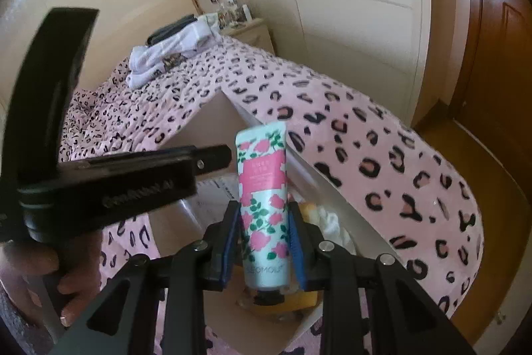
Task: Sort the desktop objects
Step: 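Lower the swab container into the bag while the right tool releases the hand cream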
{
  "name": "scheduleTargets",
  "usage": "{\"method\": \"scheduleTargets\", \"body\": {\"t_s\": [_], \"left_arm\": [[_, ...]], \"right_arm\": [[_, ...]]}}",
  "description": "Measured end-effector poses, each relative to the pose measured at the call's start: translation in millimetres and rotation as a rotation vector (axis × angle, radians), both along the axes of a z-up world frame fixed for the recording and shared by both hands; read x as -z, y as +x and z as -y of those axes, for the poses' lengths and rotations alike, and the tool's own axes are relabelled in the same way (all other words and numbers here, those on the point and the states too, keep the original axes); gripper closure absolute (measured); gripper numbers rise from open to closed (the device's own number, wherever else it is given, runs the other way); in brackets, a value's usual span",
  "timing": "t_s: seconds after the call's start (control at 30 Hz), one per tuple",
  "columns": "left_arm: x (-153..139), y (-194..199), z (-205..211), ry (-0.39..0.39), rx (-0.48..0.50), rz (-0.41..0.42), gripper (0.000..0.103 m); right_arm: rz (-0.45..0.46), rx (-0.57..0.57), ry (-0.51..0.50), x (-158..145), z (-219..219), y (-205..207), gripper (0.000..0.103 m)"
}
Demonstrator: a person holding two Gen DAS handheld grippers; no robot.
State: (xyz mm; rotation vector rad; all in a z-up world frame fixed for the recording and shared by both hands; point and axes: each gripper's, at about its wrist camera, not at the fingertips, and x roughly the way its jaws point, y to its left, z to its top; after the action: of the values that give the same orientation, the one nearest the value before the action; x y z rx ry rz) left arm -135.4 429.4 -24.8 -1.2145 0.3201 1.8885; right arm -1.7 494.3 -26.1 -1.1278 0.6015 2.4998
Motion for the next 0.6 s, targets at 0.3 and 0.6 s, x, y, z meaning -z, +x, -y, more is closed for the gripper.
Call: {"method": "scheduleTargets", "body": {"t_s": [0.3,0.6], "left_arm": [[-5,4,7,-0.009,-0.031,-0.05,0.056],[-24,11,25,0.0,-0.05,-0.077,0.048]], "right_arm": [[0.046,-0.04,0.051,4,6,-2,0.075],[-0.018,-0.024,-0.013,-23,2,15,0.074]]}}
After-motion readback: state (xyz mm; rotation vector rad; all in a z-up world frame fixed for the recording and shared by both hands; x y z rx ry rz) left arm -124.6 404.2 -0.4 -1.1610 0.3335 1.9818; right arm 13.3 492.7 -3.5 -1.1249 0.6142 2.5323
